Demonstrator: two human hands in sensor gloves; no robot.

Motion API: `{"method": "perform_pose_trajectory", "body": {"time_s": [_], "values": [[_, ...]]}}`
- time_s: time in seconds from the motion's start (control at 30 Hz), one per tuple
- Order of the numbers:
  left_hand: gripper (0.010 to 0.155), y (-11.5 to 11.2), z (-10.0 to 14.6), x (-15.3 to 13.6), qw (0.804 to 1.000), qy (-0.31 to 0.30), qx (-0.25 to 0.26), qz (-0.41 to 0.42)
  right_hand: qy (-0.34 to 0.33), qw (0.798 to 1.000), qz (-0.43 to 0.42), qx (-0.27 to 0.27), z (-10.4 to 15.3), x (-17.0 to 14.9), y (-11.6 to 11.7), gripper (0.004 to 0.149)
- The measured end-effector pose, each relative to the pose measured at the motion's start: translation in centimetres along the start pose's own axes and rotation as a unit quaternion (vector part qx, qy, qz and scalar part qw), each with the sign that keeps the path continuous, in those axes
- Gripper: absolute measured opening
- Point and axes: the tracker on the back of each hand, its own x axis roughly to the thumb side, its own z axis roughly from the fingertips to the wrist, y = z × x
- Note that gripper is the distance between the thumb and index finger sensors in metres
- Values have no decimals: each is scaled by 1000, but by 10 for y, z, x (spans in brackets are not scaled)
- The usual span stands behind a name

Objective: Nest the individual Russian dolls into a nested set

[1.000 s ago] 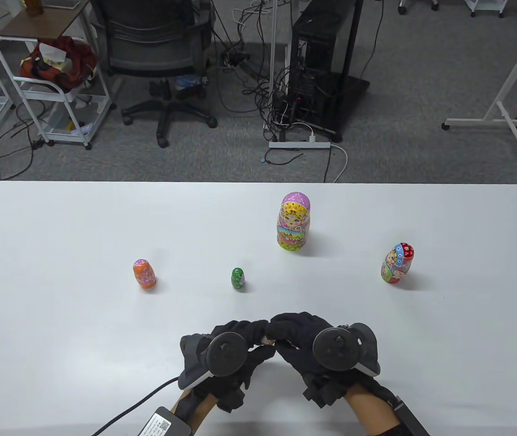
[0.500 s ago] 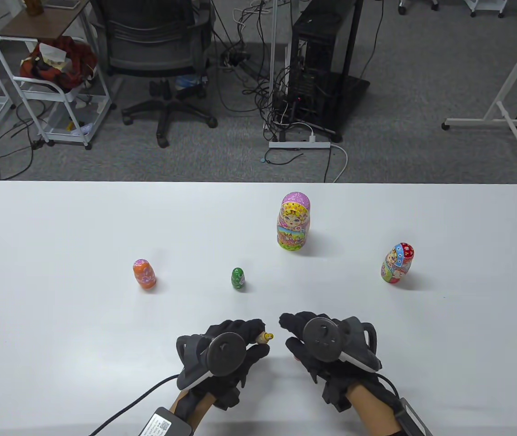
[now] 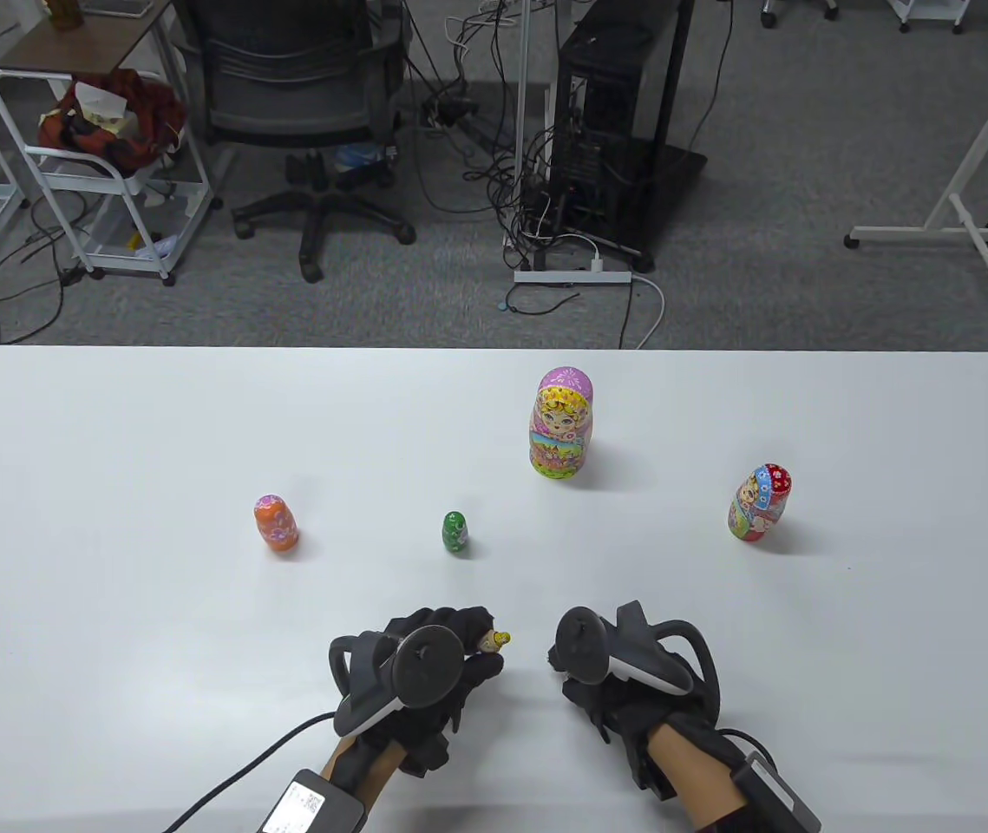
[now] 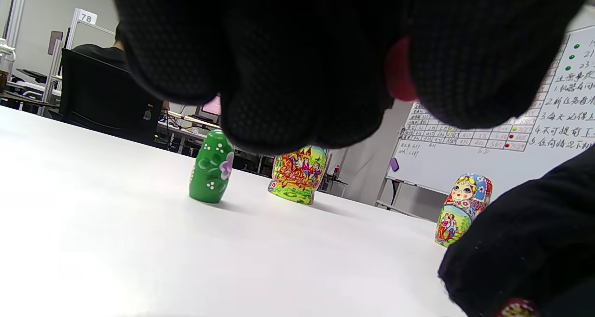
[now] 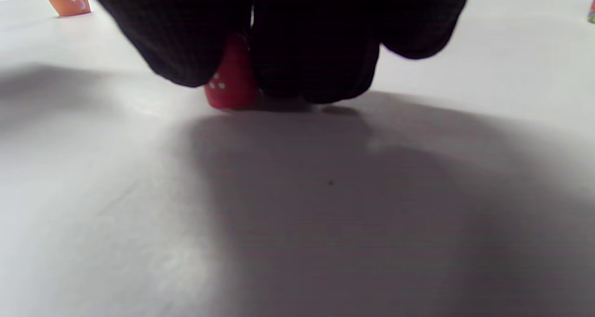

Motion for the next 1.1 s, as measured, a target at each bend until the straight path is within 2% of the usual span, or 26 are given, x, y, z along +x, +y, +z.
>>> {"method": "perform_pose_trajectory", "body": {"time_s": [0.2, 0.4, 0.57, 0.7, 1.1], "values": [[60, 1, 0, 1, 1000, 0, -3, -4, -1, 1000, -8, -28, 1, 0, -3, 47], [60, 0, 1, 1, 1000, -1, -3, -8, -16, 987, -103, -123, 12, -2, -23, 48], [60, 0, 1, 2, 1000, -5, -1, -10, -52, 961, -178, -203, 25, -1, -40, 49], [60, 1, 2, 5, 1000, -12, 4, -11, -102, 944, -241, -200, 28, 2, -43, 50], [60, 4, 5, 16, 999, -34, 18, -16, -117, 945, -228, -203, 28, 9, -40, 49]]}}
